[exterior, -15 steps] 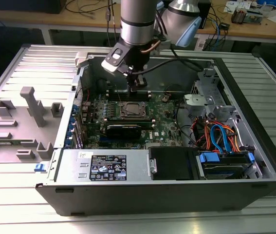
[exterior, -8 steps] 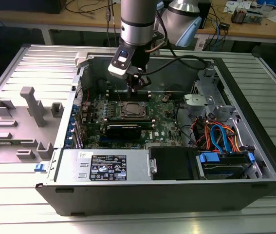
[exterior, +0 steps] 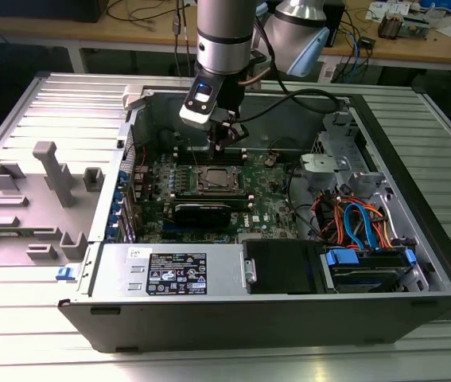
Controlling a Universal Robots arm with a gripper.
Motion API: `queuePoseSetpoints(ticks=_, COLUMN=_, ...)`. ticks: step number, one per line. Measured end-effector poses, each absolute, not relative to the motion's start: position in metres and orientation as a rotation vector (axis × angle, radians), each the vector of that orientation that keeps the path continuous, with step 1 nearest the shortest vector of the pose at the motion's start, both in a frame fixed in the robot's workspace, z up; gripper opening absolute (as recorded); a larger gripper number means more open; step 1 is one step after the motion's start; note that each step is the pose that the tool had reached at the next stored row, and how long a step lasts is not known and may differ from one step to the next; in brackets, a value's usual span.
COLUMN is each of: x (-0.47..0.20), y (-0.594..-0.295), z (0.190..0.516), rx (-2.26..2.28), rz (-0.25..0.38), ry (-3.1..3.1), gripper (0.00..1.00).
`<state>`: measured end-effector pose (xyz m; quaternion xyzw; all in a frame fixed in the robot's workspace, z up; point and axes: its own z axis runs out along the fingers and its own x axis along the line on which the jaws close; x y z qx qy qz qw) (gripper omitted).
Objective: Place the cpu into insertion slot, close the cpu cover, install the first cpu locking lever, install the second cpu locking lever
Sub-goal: 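Install the first cpu locking lever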
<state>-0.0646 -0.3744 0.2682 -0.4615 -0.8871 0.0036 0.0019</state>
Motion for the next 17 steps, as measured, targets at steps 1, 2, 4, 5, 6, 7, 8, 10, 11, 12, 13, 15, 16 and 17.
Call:
queuePoseSetpoints(ticks=1, x=-0.0646, y=-0.3744, z=0.2681, rx=-1.448, rz=0.011, ry=-2.784, gripper=0.11)
queuePoseSetpoints(ticks=2, x=-0.0646, y=-0.3743, z=0.2681, rx=-1.448, rz=0.011, ry=-2.784, gripper=0.11)
queuePoseSetpoints(ticks=4, x=-0.0646, y=-0.3743, z=0.2681, rx=-1.448, rz=0.011, ry=-2.784, gripper=0.11)
queuePoseSetpoints(ticks=5, x=-0.0646, y=-0.3744, z=0.2682, rx=-1.448, rz=0.011, ry=-2.784, gripper=0.11)
queuePoseSetpoints(ticks=6, x=-0.0646, y=-0.3744, z=0.2682, rx=-1.448, rz=0.011, ry=-2.784, gripper=0.11)
queuePoseSetpoints(ticks=7, x=-0.0646, y=-0.3744, z=0.2682, rx=-1.448, rz=0.011, ry=-2.784, gripper=0.11)
queuePoseSetpoints(ticks=8, x=-0.0646, y=-0.3744, z=0.2682, rx=-1.448, rz=0.011, ry=-2.784, gripper=0.11)
queuePoseSetpoints(ticks=10, x=-0.0646, y=-0.3744, z=0.2682, rx=-1.439, rz=0.011, ry=-2.788, gripper=0.11)
queuePoseSetpoints(ticks=11, x=-0.0646, y=-0.3744, z=0.2682, rx=-1.429, rz=0.011, ry=-2.794, gripper=0.11)
queuePoseSetpoints(ticks=12, x=-0.0646, y=-0.3744, z=0.2682, rx=-1.408, rz=0.011, ry=-2.804, gripper=0.11)
queuePoseSetpoints(ticks=13, x=-0.0646, y=-0.3744, z=0.2682, rx=-1.373, rz=0.012, ry=-2.821, gripper=0.11)
queuePoseSetpoints(ticks=15, x=-0.0646, y=-0.3744, z=0.2682, rx=-1.297, rz=0.012, ry=-2.858, gripper=0.11)
queuePoseSetpoints(ticks=16, x=-0.0646, y=-0.3744, z=0.2681, rx=-1.261, rz=0.012, ry=-2.874, gripper=0.11)
queuePoseSetpoints(ticks=17, x=-0.0646, y=-0.3744, z=0.2681, rx=-1.219, rz=0.012, ry=-2.892, gripper=0.11)
